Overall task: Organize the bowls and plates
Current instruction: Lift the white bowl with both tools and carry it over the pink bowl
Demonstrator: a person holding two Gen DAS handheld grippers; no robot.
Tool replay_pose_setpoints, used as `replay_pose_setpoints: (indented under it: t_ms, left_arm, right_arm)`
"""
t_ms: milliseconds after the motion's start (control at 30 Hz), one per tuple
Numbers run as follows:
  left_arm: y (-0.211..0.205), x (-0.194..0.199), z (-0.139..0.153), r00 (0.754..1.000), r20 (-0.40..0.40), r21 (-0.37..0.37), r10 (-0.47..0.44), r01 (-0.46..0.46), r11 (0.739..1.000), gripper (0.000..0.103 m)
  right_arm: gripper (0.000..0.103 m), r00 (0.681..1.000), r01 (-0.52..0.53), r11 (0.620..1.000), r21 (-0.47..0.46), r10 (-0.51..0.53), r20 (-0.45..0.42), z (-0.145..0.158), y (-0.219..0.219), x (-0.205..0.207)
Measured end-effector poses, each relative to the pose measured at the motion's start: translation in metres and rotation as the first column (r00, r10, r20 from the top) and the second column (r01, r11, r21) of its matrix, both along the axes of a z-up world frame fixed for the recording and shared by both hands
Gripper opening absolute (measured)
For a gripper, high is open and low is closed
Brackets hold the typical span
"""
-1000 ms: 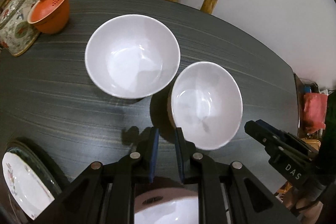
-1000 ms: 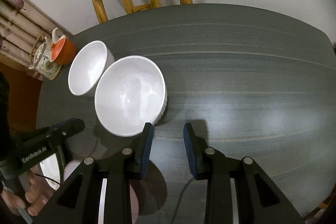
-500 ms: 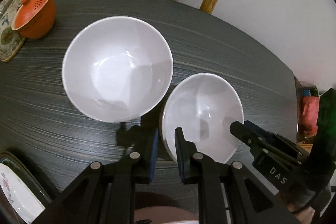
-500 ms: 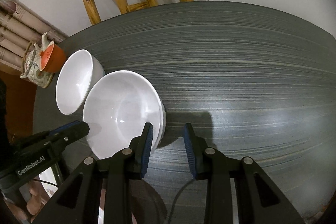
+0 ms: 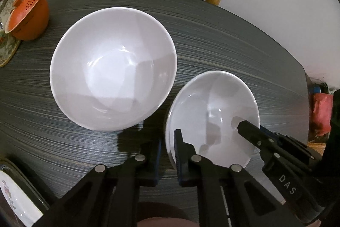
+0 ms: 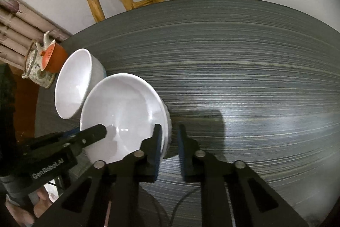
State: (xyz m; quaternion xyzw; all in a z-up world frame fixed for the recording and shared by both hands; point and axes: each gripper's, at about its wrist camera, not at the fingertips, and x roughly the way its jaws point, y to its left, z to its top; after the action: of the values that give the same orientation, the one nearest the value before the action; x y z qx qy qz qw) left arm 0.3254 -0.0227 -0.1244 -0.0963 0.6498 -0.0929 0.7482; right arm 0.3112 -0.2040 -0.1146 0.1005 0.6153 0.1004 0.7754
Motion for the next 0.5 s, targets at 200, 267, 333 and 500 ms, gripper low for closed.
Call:
replay_pose_setpoints:
  t_ms: [200,267,333,500]
  left_arm:
    - [0.003,-0.010,0.007,1.000,-0.003,-0.004,-0.007,0.007,1.000,0.010]
    - [0.004,-0.015,0.013,1.000,0.004,-0.009,-0.011,0.011,1.000,0.009]
    - [0.005,-0.019,0.021,1.000,0.016,-0.015,-0.013,0.014,1.000,0.009]
    - [0.006,-0.033,0.047,0.998,0.057,-0.016,-0.025,0.026,1.000,0.009]
  right_arm:
    - [0.008,1.000,0.006,1.000,-0.021,-0.006,-0.002,0.000,0.002,-0.004]
    - [0.008,1.000,0.009,1.000,-0.023,-0.009,-0.004,0.002,0.002,-0.006]
    - [0.008,1.000,0.011,1.000,-0.024,-0.011,0.001,0.006,0.001,-0.008]
    - [0.008,0.999,0.019,0.999,-0.030,-0.018,0.030,0.026,-0.001,-0.016]
